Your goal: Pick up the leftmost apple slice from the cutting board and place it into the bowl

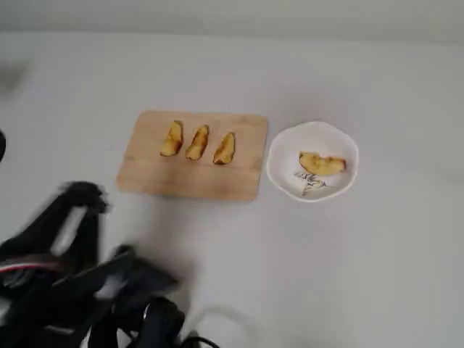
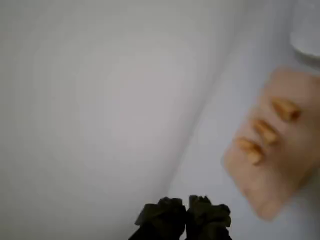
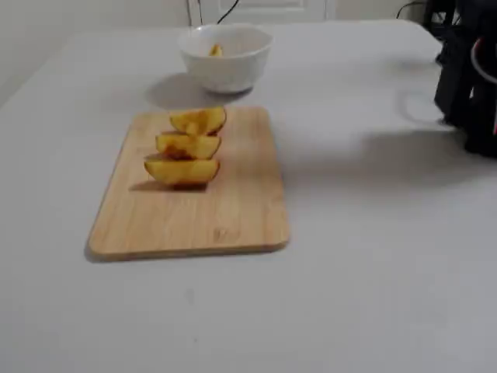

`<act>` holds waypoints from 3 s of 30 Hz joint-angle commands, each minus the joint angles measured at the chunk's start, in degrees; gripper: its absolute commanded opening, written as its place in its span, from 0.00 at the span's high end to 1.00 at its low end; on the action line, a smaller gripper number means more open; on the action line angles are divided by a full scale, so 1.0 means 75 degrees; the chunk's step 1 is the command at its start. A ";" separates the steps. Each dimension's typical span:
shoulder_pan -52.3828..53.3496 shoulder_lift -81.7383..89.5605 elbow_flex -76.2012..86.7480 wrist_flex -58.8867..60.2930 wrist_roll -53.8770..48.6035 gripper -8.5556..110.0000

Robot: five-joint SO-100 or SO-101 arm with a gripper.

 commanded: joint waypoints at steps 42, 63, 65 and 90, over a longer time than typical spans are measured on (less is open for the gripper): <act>0.1312 0.0187 0.6867 -0.2063 0.0738 0.93; 0.0410 0.0187 0.2285 -0.0949 0.0668 0.93; 0.0609 0.0187 0.2496 -0.0926 0.0656 0.93; 0.1066 0.0187 0.6867 -0.2086 0.0727 0.93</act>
